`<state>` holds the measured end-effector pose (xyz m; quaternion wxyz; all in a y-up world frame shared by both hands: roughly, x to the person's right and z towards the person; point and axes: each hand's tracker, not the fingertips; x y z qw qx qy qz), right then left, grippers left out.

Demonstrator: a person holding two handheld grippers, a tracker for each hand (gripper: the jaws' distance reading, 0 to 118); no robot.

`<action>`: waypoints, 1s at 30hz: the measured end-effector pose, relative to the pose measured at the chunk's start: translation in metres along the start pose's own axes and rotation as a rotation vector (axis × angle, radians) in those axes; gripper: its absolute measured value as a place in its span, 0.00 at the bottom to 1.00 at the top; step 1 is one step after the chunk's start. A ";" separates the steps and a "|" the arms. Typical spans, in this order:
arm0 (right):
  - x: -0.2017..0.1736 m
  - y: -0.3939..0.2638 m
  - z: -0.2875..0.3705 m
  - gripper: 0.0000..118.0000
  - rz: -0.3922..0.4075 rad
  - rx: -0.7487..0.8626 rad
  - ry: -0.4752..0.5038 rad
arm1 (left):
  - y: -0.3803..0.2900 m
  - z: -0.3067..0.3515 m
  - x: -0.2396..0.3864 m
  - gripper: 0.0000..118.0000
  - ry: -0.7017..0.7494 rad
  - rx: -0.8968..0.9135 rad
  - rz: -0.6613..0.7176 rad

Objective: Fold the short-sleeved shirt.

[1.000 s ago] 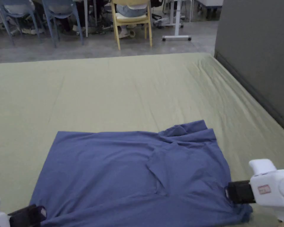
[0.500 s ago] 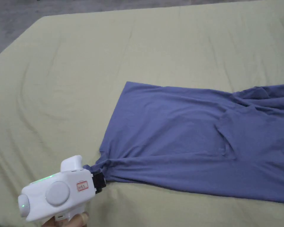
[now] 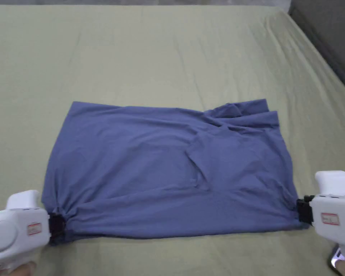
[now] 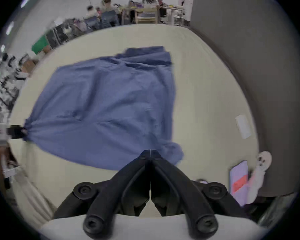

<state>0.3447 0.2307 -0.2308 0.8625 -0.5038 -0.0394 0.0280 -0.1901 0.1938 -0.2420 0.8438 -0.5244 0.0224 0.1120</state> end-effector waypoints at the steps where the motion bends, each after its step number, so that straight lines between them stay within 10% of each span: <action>1: 0.009 0.002 -0.003 0.02 -0.014 0.013 -0.027 | -0.001 0.004 0.001 0.09 -0.012 0.004 0.005; 3: 0.031 0.007 -0.008 0.02 -0.104 0.026 0.028 | 0.004 0.000 -0.011 0.09 -0.063 0.009 0.091; 4: 0.040 0.007 -0.010 0.19 -0.169 0.035 0.105 | 0.006 0.002 -0.016 0.09 -0.081 0.005 0.117; 5: 0.049 0.010 -0.015 0.78 -0.215 0.033 0.179 | 0.007 0.003 -0.022 0.09 -0.080 0.009 0.128; 6: 0.055 0.013 -0.022 1.00 -0.236 0.019 0.209 | 0.006 0.012 -0.018 0.09 -0.048 0.034 0.114; 14: 0.044 -0.006 -0.071 0.99 -0.239 -0.144 0.195 | 0.014 0.021 -0.026 0.09 -0.089 0.031 0.173; 16: 0.044 -0.015 -0.073 0.70 -0.336 -0.154 0.249 | 0.014 0.020 -0.025 0.09 -0.079 0.027 0.180; 17: 0.045 -0.016 -0.071 0.53 -0.303 -0.093 0.127 | 0.014 0.020 -0.025 0.09 -0.078 0.028 0.189; 19: 0.054 -0.019 -0.062 0.11 -0.309 -0.020 0.270 | 0.014 0.016 -0.027 0.09 -0.080 0.026 0.199; 21: 0.062 -0.017 -0.058 0.08 -0.440 -0.053 0.362 | 0.018 0.015 -0.027 0.09 -0.081 0.019 0.213; 30: 0.047 0.046 -0.009 0.07 -0.359 0.126 0.322 | 0.065 0.038 -0.019 0.09 -0.207 0.112 0.353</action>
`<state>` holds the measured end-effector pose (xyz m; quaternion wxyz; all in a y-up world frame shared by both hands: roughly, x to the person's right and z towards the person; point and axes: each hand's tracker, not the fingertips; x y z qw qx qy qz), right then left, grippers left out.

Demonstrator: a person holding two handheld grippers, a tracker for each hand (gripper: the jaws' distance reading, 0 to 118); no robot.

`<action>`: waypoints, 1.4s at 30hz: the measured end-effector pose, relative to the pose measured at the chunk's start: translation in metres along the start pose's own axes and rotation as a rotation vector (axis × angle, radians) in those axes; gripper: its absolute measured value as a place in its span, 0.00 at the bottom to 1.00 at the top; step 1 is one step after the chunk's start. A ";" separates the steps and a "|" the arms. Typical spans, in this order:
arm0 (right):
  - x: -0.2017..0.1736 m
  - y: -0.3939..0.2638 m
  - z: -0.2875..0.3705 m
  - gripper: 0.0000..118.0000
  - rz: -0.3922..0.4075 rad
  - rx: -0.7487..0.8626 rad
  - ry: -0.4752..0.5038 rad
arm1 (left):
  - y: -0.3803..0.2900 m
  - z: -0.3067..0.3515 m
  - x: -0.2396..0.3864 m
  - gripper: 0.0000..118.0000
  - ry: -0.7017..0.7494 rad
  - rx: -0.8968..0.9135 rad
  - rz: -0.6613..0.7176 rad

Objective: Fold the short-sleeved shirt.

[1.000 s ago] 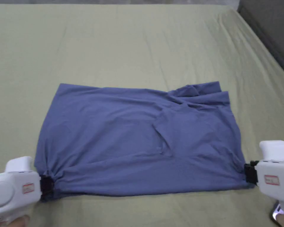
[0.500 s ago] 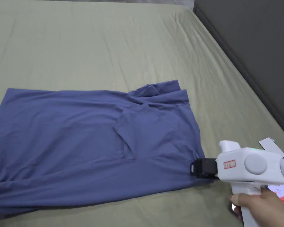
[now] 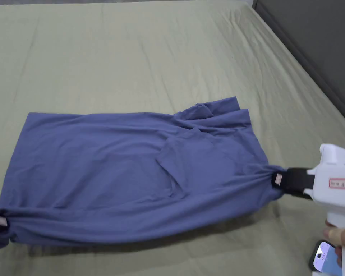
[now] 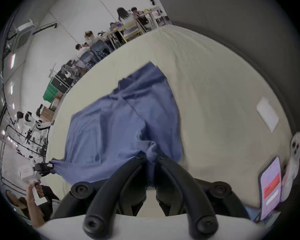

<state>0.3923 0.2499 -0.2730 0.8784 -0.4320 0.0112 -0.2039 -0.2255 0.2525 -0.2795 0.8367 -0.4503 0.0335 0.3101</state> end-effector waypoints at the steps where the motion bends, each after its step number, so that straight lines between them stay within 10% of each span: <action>1: -0.006 0.013 -0.007 0.07 0.020 0.009 0.002 | 0.012 -0.005 0.007 0.09 -0.001 0.003 -0.009; 10: -0.017 0.109 -0.123 0.07 0.031 -0.025 -0.093 | 0.104 -0.098 0.049 0.09 0.085 0.069 -0.093; 23: -0.007 0.086 -0.196 0.14 0.136 -0.119 -0.247 | 0.084 -0.185 0.030 0.12 0.307 -0.001 -0.213; 25: -0.006 0.102 -0.183 0.42 0.104 -0.143 -0.224 | 0.092 -0.169 0.033 0.45 0.266 0.000 -0.174; 26: -0.010 0.103 -0.161 0.88 0.038 -0.079 -0.173 | 0.092 -0.152 0.034 0.87 0.199 0.014 -0.122; 27: -0.013 0.104 -0.143 1.00 0.029 -0.012 -0.151 | 0.088 -0.134 0.033 1.00 0.150 0.056 -0.089; 30: -0.033 0.087 -0.065 1.00 0.118 0.262 -0.114 | 0.048 -0.068 0.043 1.00 0.013 0.276 -0.120; 34: -0.049 0.031 -0.036 0.93 0.168 0.130 -0.018 | -0.012 -0.040 0.029 1.00 0.071 0.069 -0.194; 35: -0.051 0.009 -0.030 0.56 0.168 0.120 0.011 | -0.033 -0.039 0.025 0.83 0.106 0.030 -0.209; 36: -0.054 -0.011 -0.026 0.01 0.184 0.119 0.008 | -0.050 -0.036 0.019 0.36 0.118 0.022 -0.217; 37: -0.060 -0.032 -0.026 0.02 0.227 0.097 -0.011 | -0.067 -0.033 0.014 0.00 0.110 0.033 -0.212; 42: -0.070 -0.099 -0.038 0.02 0.342 -0.041 0.016 | -0.072 -0.047 -0.022 0.00 0.057 -0.076 -0.068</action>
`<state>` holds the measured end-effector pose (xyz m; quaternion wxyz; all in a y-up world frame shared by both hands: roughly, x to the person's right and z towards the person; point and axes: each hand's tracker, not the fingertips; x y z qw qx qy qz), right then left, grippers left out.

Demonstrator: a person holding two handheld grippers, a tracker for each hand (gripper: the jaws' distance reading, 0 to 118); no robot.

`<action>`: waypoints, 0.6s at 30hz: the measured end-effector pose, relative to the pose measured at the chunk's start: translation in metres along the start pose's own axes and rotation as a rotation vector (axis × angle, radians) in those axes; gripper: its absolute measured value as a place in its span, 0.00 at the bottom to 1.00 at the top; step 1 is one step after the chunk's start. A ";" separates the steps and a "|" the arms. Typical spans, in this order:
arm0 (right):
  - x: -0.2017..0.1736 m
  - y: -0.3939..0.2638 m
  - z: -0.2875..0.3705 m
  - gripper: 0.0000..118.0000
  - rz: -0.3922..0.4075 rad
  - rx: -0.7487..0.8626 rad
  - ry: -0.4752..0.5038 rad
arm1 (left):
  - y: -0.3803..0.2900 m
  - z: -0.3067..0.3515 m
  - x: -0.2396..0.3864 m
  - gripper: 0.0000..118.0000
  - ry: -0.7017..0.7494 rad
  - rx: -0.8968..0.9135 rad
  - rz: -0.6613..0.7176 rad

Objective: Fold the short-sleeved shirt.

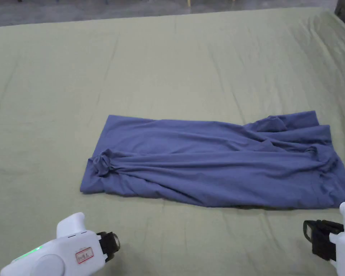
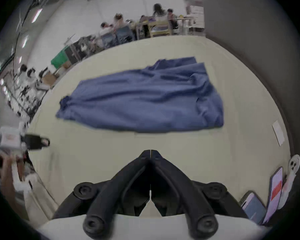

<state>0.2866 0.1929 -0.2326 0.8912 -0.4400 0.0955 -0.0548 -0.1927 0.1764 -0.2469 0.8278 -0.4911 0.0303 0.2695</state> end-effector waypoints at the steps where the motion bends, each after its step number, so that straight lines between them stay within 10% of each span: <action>1: -0.002 -0.002 0.000 0.02 0.019 -0.003 -0.014 | 0.012 0.000 -0.002 0.00 0.029 0.022 -0.024; 4: -0.013 0.006 0.011 0.02 0.043 0.028 -0.023 | 0.027 -0.002 0.037 0.05 0.220 0.205 -0.235; 6: -0.015 0.012 0.013 0.02 0.052 0.045 -0.020 | 0.065 -0.022 0.034 1.00 0.334 0.233 -0.279; 14: -0.020 0.033 0.002 0.02 0.088 0.048 -0.134 | 0.129 -0.090 0.040 0.94 0.499 0.088 -0.421; 15: -0.020 0.034 0.000 0.02 0.084 0.042 -0.155 | 0.126 -0.092 0.044 0.78 0.477 0.078 -0.424; 17: -0.013 0.042 -0.006 0.02 0.070 0.037 -0.179 | 0.118 -0.088 0.055 0.05 0.410 0.099 -0.436; 18: -0.009 0.046 -0.009 0.02 0.065 0.034 -0.190 | 0.120 -0.085 0.052 0.04 0.336 0.111 -0.418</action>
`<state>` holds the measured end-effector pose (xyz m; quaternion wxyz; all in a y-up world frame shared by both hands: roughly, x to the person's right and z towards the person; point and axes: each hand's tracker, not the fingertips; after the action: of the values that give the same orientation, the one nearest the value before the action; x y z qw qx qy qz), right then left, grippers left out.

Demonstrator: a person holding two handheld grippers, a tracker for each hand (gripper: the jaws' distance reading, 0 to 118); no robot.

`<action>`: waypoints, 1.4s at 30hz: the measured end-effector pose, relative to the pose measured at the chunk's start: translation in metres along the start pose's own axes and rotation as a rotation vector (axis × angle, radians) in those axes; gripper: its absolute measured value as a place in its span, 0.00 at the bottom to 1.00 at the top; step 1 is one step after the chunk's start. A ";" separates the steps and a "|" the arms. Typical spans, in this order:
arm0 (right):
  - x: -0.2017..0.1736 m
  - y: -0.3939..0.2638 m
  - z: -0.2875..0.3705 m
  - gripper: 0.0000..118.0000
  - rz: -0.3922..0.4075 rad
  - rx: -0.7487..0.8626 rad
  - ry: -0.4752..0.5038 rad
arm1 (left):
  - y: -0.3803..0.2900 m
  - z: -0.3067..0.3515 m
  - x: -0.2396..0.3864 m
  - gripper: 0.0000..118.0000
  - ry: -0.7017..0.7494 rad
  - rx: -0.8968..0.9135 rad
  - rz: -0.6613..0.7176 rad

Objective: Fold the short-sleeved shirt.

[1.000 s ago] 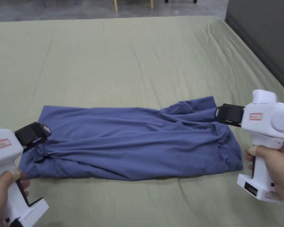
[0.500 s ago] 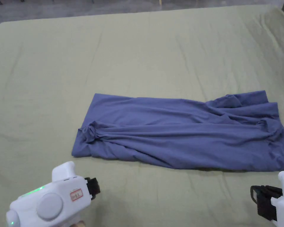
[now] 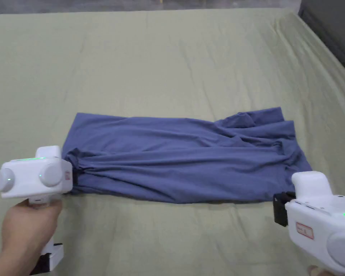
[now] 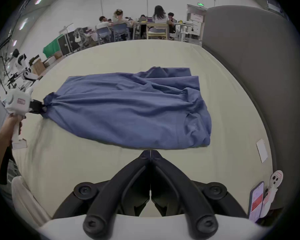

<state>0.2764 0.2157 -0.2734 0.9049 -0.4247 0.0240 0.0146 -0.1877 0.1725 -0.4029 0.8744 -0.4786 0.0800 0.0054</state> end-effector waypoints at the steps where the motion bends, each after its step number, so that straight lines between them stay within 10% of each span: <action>1: 0.005 0.005 -0.003 0.02 -0.009 -0.001 -0.021 | 0.000 0.006 0.004 0.04 0.026 0.006 -0.005; 3: 0.025 0.019 -0.012 0.22 -0.053 0.005 -0.028 | 0.001 0.013 0.005 0.04 0.027 0.009 -0.019; 5: 0.045 0.035 -0.019 1.00 -0.094 0.009 -0.033 | 0.004 0.013 -0.004 0.04 -0.027 0.004 0.041; 11: 0.097 0.055 -0.087 1.00 -0.108 -0.140 -0.118 | 0.009 0.025 -0.018 0.04 -0.054 0.013 0.068; 14: 0.105 0.043 -0.122 0.99 -0.167 -0.277 -0.013 | 0.009 0.024 -0.017 0.04 -0.057 0.013 0.073; 18: 0.093 0.036 -0.107 0.67 -0.074 -0.203 -0.033 | 0.008 0.025 -0.018 0.04 -0.049 0.013 0.070; 20: 0.093 0.036 -0.088 0.08 -0.075 -0.166 0.050 | 0.007 0.029 -0.024 0.04 -0.060 0.010 0.086; 42: 0.095 -0.047 -0.015 0.07 -0.075 -0.391 0.116 | -0.106 0.097 -0.057 0.04 -0.111 -0.170 0.009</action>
<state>0.3732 0.1750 -0.2520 0.8023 -0.5928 0.0570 -0.0394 -0.2221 0.2006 -0.2547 0.8338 -0.5495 0.0332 0.0426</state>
